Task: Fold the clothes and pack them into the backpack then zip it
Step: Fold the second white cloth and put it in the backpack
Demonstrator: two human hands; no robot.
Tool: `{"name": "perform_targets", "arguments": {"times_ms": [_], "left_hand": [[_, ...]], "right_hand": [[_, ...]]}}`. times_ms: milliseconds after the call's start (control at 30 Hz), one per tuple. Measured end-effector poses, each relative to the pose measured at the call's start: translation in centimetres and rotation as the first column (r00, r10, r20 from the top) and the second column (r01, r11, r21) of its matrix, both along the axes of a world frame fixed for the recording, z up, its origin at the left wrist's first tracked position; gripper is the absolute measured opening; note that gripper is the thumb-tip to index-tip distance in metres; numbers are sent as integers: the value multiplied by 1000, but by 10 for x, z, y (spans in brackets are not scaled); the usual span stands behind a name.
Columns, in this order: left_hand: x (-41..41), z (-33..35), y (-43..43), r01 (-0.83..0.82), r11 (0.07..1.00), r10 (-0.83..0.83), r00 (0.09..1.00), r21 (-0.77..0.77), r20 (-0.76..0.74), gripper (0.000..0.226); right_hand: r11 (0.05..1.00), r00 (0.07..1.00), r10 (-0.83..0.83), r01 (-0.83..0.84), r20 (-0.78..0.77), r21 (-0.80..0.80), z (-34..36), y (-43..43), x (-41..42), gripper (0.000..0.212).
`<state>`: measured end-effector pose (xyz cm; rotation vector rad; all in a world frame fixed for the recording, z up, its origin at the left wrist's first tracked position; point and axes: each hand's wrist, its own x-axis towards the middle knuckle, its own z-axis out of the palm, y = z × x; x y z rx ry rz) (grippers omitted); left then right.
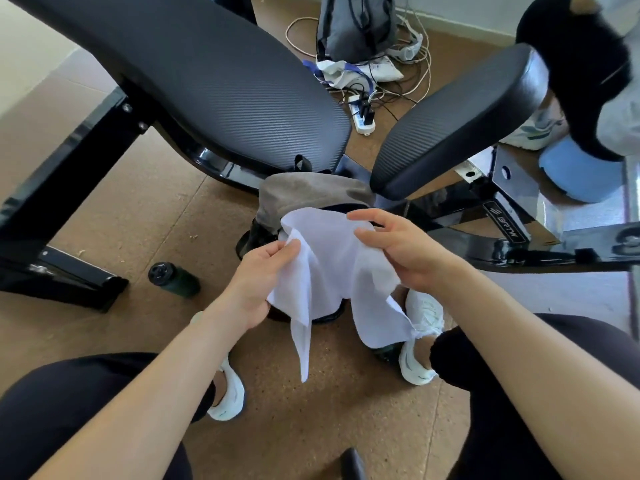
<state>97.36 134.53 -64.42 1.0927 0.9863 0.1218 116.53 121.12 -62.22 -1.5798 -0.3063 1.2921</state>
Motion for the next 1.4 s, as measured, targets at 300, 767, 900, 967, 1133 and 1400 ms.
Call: {"name": "perform_targets", "arguments": {"times_ms": [300, 767, 900, 967, 1133, 1400], "left_hand": [[7, -3, -23, 10, 997, -14, 999, 77, 46, 22], [6, -3, -20, 5, 1000, -7, 993, 19, 116, 19], [3, -1, -15, 28, 999, -32, 991, 29, 129, 31], [2, 0, -11, 32, 999, -36, 990, 29, 134, 37], [1, 1, -9, 107, 994, -106, 979, 7, 175, 52], [-4, 0, -10, 334, 940, -341, 922, 69, 183, 79]], "right_hand": [[993, 990, 103, -96, -92, 73, -11, 12, -29, 20], [970, 950, 181, -214, 255, 111, -15, 14, -45, 44], [962, 849, 184, -259, 496, 87, -16, 14, -45, 24], [958, 821, 188, -275, 540, 85, -18, 14, -43, 20], [954, 738, 204, -298, 643, 39, -20, 15, -44, 22], [932, 575, 237, -362, 783, -17, -21, 15, -41, 59]]}}
